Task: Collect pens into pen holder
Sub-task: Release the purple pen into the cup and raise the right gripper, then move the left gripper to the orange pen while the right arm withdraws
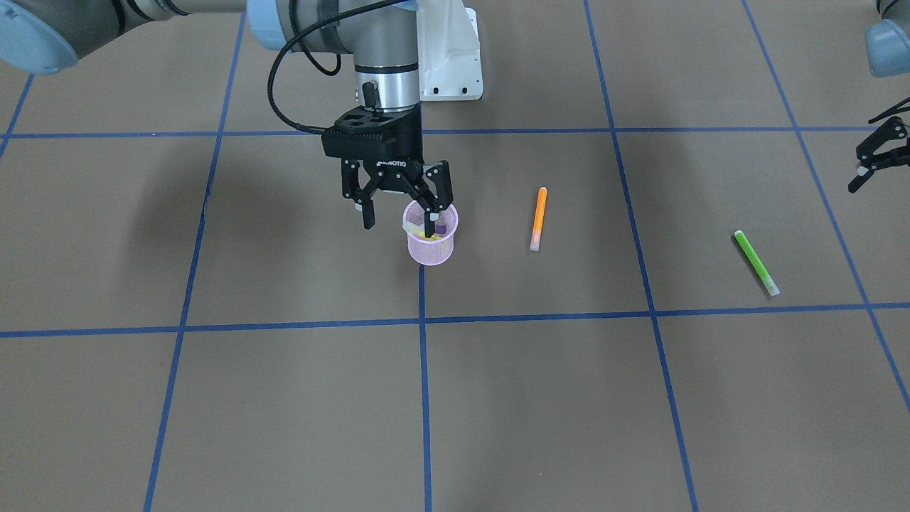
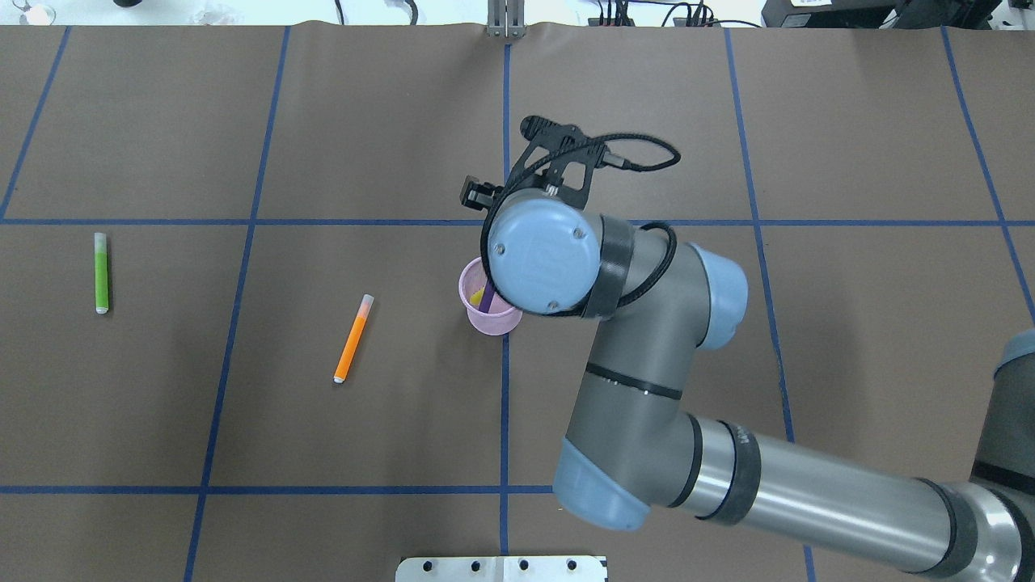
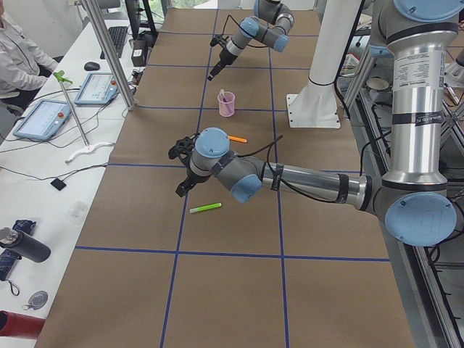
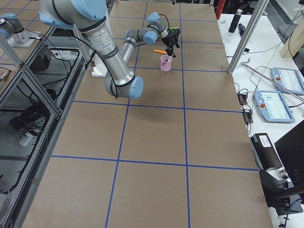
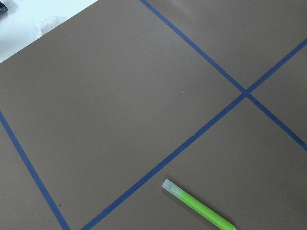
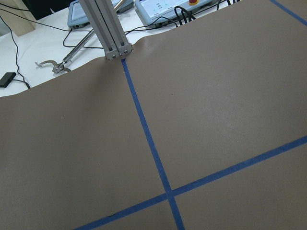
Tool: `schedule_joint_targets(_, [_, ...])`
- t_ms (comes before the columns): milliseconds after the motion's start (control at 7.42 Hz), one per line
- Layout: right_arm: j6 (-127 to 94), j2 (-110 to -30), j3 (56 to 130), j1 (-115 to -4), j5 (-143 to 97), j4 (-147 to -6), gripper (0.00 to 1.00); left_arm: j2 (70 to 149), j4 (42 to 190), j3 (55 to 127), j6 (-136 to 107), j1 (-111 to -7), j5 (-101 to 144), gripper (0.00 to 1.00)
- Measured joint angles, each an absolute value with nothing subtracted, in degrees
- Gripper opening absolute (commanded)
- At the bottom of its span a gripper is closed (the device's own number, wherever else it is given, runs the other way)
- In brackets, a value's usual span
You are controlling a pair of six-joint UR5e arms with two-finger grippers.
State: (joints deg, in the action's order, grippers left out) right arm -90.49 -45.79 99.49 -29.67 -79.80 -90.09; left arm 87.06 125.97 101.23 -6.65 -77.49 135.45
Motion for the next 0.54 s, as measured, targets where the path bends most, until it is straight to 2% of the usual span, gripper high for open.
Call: schedule_joint_targets(539, [-66.7,-53.1,100.6,-51.1,-111.6,-90.1,1.0,94.1,123.4,101.5,-27.5,-66.9,132.8,1.0])
